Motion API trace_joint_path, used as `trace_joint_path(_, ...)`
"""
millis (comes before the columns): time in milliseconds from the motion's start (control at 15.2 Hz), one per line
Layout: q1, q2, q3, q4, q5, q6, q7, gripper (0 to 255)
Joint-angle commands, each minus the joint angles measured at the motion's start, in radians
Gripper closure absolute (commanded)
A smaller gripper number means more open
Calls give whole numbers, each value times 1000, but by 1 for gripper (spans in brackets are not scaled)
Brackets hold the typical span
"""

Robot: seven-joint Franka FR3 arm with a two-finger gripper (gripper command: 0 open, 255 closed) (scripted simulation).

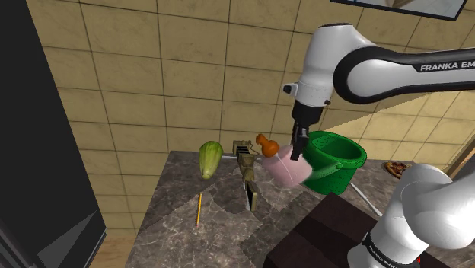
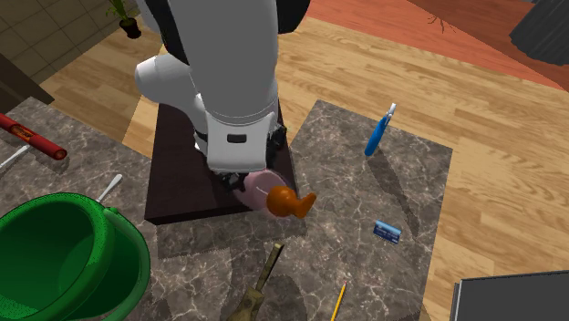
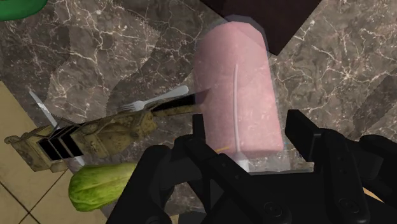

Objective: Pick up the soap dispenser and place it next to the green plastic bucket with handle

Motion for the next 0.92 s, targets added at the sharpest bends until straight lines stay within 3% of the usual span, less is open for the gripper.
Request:
trace_joint_path(0,-24,-21,-50,-17,-30,-5,-58,255)
trace_joint_path(858,-170,38,-332,26,-206,26,-379,255)
